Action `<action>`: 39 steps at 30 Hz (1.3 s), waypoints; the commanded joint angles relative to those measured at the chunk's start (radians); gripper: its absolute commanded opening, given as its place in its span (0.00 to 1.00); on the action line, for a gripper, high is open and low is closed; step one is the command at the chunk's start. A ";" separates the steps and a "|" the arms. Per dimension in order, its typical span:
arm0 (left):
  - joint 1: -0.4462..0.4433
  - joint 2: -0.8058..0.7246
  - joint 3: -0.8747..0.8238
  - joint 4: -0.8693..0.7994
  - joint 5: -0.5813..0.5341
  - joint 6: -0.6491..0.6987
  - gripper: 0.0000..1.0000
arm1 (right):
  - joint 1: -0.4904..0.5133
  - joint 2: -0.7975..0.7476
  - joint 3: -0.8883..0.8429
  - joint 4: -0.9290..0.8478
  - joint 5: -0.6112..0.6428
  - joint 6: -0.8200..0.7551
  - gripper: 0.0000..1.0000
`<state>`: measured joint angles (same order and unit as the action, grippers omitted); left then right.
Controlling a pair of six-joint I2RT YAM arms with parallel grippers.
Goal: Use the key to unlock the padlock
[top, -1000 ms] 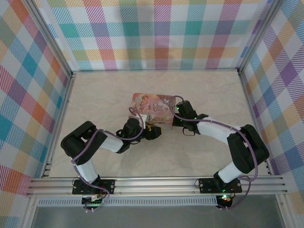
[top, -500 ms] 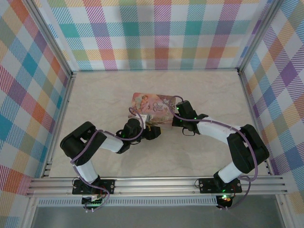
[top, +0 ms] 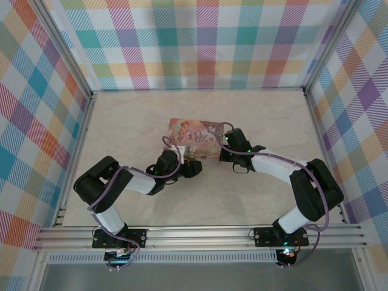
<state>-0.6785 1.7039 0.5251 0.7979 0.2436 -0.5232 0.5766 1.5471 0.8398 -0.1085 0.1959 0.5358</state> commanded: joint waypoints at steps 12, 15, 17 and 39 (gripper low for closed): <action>0.037 -0.021 0.001 -0.050 0.042 0.025 0.33 | 0.008 -0.004 -0.005 0.016 -0.019 -0.001 0.00; 0.043 -0.027 0.001 -0.060 0.049 0.029 0.25 | 0.008 -0.002 -0.002 0.017 -0.021 -0.002 0.00; 0.047 -0.030 0.001 -0.069 0.050 0.031 0.24 | 0.008 0.000 0.000 0.016 -0.021 -0.002 0.00; 0.068 -0.012 0.036 -0.116 0.075 0.020 0.31 | 0.008 0.040 0.046 0.010 -0.041 -0.017 0.00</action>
<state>-0.6182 1.6661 0.5335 0.6346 0.2993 -0.4854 0.5766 1.5814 0.8589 -0.1062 0.1780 0.5346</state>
